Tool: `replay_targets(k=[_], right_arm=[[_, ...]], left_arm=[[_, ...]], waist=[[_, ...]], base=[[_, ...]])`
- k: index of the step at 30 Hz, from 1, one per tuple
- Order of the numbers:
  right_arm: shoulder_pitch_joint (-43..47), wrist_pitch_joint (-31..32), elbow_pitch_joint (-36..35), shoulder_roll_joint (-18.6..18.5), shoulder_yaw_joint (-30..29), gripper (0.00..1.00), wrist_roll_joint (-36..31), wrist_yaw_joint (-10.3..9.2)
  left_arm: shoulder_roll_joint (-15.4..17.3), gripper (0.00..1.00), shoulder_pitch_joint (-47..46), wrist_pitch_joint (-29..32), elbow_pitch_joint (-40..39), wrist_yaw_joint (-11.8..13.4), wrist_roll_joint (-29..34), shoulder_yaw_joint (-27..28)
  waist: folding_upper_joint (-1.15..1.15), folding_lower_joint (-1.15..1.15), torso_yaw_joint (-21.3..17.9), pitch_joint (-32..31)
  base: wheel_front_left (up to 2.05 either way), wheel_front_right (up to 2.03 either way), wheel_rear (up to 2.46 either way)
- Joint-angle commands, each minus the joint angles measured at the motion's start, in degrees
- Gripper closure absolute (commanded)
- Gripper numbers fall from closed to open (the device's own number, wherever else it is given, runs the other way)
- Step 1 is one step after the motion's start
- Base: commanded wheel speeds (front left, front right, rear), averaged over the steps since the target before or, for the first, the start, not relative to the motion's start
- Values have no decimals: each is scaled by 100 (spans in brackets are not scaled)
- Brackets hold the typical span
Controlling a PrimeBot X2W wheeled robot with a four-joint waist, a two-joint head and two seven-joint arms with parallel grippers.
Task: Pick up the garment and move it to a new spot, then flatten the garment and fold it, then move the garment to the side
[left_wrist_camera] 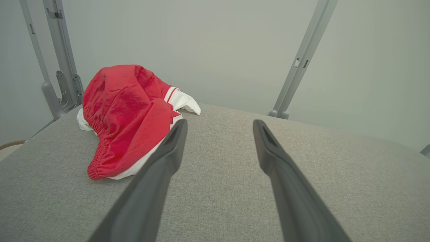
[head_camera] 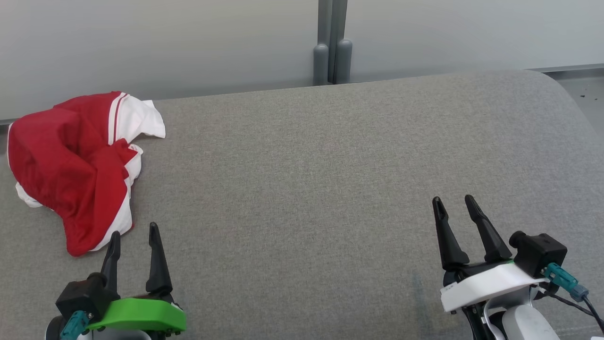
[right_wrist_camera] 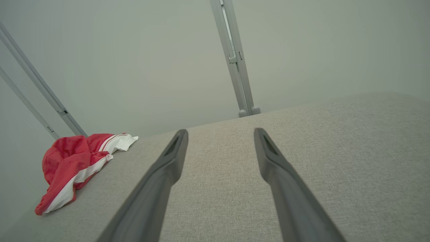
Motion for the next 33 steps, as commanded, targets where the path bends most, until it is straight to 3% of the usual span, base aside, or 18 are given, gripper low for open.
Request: replay_targets(k=[1,33], right_arm=[[19,-53,-2,2,-25,0,-185,3],[139,-171,302,189,-43,0,-1472,3]], left_arm=[[36,0,81,-50,-8,-10,135,9],[42,0,266,-322,248,-4,827,-89]], waist=[[0,0,-5,-2],[0,0,38,-65]], base=[[0,0,0],[0,0,0]])
